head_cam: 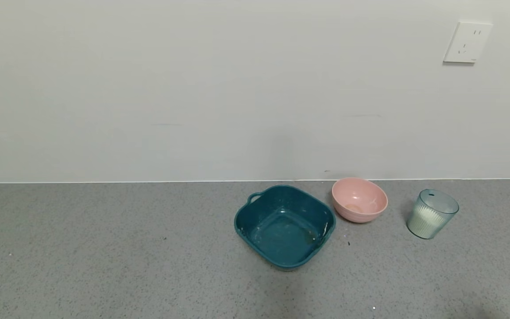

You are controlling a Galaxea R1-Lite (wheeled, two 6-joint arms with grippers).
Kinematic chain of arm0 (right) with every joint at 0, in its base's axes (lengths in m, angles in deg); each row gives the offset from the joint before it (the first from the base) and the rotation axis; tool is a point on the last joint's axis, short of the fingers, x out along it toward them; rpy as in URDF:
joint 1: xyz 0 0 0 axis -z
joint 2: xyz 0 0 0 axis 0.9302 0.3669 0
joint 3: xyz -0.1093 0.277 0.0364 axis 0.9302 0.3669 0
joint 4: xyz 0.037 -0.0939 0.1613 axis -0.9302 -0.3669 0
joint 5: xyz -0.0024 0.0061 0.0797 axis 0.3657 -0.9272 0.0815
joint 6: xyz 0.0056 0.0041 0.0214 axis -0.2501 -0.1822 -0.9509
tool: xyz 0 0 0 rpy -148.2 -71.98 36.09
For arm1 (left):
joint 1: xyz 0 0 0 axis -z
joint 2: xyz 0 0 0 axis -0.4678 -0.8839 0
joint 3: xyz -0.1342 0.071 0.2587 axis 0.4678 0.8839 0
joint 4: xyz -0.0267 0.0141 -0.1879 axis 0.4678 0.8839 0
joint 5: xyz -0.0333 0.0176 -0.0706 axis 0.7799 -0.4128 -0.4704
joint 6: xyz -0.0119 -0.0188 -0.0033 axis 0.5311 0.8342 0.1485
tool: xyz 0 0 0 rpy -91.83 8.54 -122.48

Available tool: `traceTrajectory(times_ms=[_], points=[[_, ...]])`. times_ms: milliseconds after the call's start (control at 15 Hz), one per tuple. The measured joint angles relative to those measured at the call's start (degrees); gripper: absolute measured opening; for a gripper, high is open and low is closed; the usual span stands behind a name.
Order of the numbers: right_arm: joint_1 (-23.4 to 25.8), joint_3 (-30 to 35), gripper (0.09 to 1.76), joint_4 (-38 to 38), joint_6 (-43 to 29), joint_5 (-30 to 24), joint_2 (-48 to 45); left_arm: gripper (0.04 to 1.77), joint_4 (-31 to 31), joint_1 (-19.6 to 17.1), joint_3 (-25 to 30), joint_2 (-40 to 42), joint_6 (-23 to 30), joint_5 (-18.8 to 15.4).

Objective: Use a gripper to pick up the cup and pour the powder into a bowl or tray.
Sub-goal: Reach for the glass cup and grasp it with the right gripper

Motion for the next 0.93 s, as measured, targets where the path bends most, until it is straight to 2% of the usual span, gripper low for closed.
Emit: traceTrajectory(times_ms=[267, 600, 933], points=[[1.89, -3.19, 1.71, 3.96, 0.02, 0.85, 11.93, 1.72, 0.00, 0.00, 0.00, 0.00, 0.00, 0.00], [6.80, -4.00, 1.71, 16.36, 0.59, 0.66, 27.67, 1.72, 0.02, 0.00, 0.00, 0.00, 0.00, 0.00], [10.00, -3.51, 1.71, 24.49, 3.51, 0.60, 40.27, 1.72, 0.00, 0.00, 0.00, 0.00, 0.00, 0.02]])
